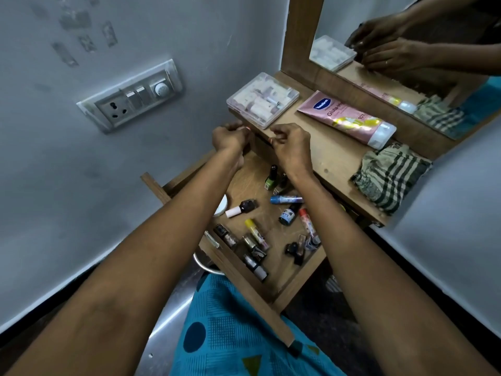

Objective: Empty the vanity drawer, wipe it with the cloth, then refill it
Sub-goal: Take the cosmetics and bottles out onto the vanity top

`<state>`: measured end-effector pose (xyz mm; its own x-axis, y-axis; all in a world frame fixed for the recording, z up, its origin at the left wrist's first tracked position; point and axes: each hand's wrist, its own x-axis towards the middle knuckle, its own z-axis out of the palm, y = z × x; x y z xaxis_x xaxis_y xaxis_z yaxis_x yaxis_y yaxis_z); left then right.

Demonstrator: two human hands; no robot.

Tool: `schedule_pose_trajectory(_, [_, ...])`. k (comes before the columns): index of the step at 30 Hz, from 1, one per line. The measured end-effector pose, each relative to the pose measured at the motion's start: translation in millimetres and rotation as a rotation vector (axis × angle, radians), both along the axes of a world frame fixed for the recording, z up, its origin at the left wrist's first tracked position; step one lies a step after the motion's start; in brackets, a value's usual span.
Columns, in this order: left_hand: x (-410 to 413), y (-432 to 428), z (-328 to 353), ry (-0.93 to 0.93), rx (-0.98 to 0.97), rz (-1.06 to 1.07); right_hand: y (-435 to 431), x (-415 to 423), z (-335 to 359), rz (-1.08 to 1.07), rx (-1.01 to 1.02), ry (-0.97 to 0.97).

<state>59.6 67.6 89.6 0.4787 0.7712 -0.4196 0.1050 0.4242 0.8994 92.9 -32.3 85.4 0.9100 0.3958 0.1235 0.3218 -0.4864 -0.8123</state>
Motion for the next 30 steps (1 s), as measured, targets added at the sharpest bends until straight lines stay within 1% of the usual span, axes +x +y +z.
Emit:
schedule_pose_trajectory(5, [-29, -19, -21, 0.11, 0.141, -0.201, -28, -11, -4, 0.019, -0.02, 0.034])
schedule_pose_trajectory(8, [-45, -33, -33, 0.185, 0.307, -0.329, -48, -19, -9, 0.019, -0.037, 0.07])
schedule_pose_trajectory(12, [-60, -41, -49, 0.38, 0.533, -0.523, -65, -30, -22, 0.052, -0.116, 0.108])
schedule_pose_trajectory(14, [-68, -39, -55, 0.481, 0.619, -0.611, -70, -36, -29, 0.106, -0.218, 0.108])
schedule_pose_trajectory(16, [-77, -35, -58, 0.585, 0.723, -0.708, -72, -40, -36, 0.22, -0.416, 0.078])
schedule_pose_trajectory(18, [-85, -31, -60, 0.669, 0.769, -0.759, -74, -44, -39, 0.335, -0.657, 0.025])
schedule_pose_trajectory(21, [-93, -26, -61, 0.781, 0.846, -0.815, -74, -46, -40, 0.442, -0.891, -0.073])
schedule_pose_trajectory(25, [-99, -26, -61, 0.925, 0.974, -0.915, -73, -46, -44, 0.517, -1.053, -0.23])
schedule_pose_trajectory(27, [-100, -28, -63, 0.962, 1.003, -0.942, -73, -45, -48, 0.534, -1.079, -0.284])
schedule_pose_trajectory(30, [-100, -30, -64, 0.992, 1.036, -0.961, -71, -44, -50, 0.54, -1.065, -0.293])
